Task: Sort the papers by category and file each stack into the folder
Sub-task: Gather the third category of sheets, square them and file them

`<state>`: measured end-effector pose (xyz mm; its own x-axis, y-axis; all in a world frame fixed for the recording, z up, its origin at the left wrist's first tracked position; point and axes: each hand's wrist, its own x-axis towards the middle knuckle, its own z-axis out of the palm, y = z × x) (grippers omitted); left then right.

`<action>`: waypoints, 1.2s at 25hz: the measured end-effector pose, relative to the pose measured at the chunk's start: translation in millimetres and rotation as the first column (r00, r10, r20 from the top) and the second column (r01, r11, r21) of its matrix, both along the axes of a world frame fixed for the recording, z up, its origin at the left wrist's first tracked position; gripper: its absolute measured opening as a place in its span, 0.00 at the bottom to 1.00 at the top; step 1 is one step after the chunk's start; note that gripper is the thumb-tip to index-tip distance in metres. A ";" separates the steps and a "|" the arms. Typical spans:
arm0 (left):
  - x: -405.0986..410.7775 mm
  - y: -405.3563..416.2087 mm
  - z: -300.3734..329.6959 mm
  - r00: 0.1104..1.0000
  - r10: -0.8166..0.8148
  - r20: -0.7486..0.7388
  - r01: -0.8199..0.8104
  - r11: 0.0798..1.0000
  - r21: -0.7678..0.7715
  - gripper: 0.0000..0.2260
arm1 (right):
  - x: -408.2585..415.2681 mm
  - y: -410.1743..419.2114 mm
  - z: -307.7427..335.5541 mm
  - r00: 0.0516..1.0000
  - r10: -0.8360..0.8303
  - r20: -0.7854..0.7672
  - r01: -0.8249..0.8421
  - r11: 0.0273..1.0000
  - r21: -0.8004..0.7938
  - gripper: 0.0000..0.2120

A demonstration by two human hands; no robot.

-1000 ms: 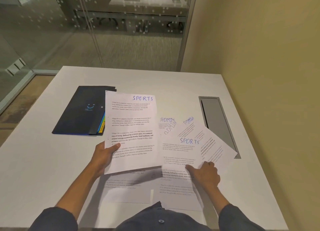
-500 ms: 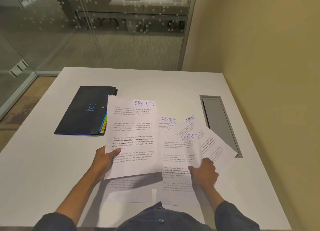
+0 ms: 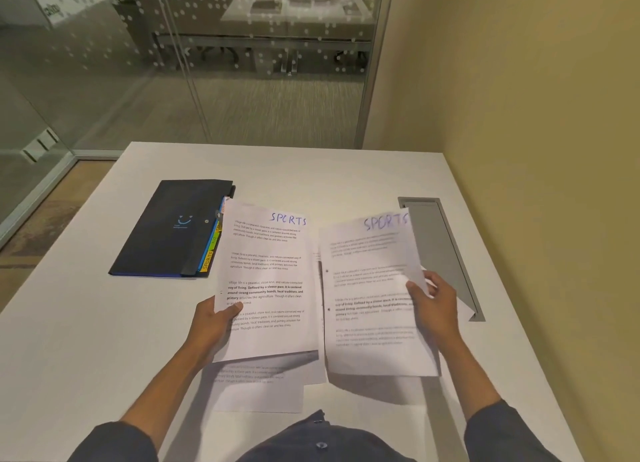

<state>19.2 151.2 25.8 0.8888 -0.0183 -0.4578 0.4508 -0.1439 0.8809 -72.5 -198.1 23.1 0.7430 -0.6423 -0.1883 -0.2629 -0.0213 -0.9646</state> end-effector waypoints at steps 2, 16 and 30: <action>-0.2 -0.9 1.2 1.000 -0.009 0.003 0.009 1.000 -0.003 0.12 | 5.8 -13.3 10.8 0.998 -0.026 0.053 0.021 0.994 0.106 0.07; -6.6 -42.6 22.0 0.975 -0.221 0.017 0.220 0.958 -0.184 0.10 | 48.0 42.9 13.4 0.990 0.092 0.109 -0.129 0.909 0.397 0.10; 20.6 -44.0 56.7 0.972 -0.233 -0.023 0.197 0.867 -0.457 0.17 | 53.2 55.3 42.0 0.972 0.143 0.188 -0.215 0.864 0.456 0.10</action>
<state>39.7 107.2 82.5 0.8028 -0.4244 -0.4188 0.5208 0.1572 0.8391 -19.3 -142.7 65.1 0.8786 -0.3572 -0.3170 -0.1574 0.4101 -0.8984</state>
